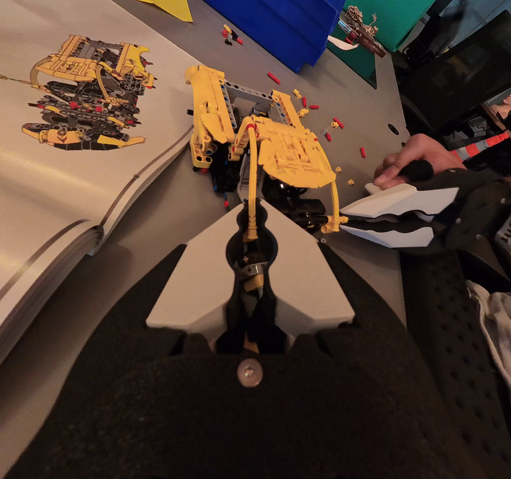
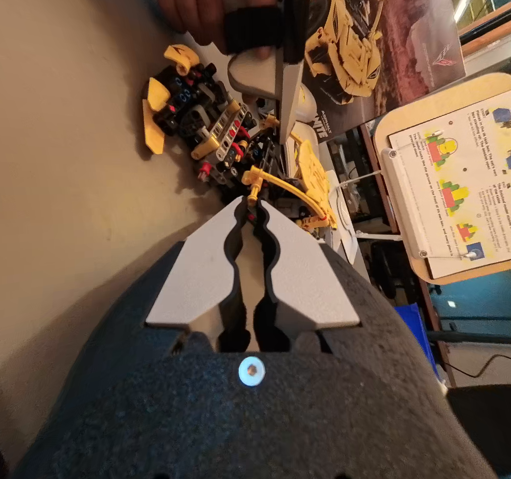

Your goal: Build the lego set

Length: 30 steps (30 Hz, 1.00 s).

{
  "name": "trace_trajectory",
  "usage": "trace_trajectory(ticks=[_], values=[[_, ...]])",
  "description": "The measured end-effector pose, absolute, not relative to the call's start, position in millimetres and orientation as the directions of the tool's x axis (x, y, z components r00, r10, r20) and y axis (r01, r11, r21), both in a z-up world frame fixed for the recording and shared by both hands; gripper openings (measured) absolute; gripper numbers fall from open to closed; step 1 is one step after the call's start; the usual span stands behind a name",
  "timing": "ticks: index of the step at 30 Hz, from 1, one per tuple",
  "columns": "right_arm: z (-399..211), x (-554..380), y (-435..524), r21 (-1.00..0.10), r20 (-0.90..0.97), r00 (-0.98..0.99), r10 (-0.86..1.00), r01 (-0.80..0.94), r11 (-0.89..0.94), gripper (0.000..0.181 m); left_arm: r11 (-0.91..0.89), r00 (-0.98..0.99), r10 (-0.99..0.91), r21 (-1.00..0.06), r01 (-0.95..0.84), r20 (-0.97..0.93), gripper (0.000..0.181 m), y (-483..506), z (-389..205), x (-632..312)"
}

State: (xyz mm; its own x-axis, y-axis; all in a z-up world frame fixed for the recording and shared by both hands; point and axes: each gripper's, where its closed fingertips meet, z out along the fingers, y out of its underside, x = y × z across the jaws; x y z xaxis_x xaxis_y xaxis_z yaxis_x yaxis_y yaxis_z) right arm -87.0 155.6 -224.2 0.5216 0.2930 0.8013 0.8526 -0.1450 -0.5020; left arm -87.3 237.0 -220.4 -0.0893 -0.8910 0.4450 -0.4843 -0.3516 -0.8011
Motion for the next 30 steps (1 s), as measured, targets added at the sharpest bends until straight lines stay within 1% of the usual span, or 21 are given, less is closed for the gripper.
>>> trace_trajectory(ticks=[3,6,11,14,16,26,29,30], values=[[-224,-89,157,-0.48,0.812,0.524,0.256,0.85,-0.218,0.004,-0.344,-0.068,-0.902,-0.807,-0.48,0.425,0.004,239,-221,-88],[-224,-88,159,-0.427,0.846,0.491,0.207,0.857,-0.288,0.004,-0.345,-0.054,-0.906,-0.808,-0.477,0.419,0.004,241,-221,-89],[-225,-87,161,-0.371,0.882,0.429,0.197,0.888,-0.273,0.004,-0.357,-0.055,-0.9,-0.806,-0.473,0.432,0.004,241,-220,-89],[-225,-88,162,-0.407,0.861,0.465,0.208,0.874,-0.267,0.004,-0.363,-0.054,-0.898,-0.805,-0.469,0.436,0.004,241,-220,-89],[-225,-88,163,-0.401,0.865,0.458,0.206,0.877,-0.266,0.004,-0.358,-0.052,-0.901,-0.806,-0.471,0.431,0.004,241,-220,-89],[-225,-90,169,-0.452,0.831,0.513,0.215,0.849,-0.274,0.005,-0.352,-0.052,-0.904,-0.808,-0.473,0.424,0.004,241,-221,-89],[-225,-89,168,-0.49,0.805,0.548,0.225,0.829,-0.268,0.006,-0.338,-0.075,-0.904,-0.81,-0.479,0.421,0.004,239,-220,-89],[-224,-89,166,-0.512,0.787,0.573,0.227,0.813,-0.277,0.01,-0.337,-0.088,-0.899,-0.808,-0.484,0.428,0.004,237,-220,-89]])
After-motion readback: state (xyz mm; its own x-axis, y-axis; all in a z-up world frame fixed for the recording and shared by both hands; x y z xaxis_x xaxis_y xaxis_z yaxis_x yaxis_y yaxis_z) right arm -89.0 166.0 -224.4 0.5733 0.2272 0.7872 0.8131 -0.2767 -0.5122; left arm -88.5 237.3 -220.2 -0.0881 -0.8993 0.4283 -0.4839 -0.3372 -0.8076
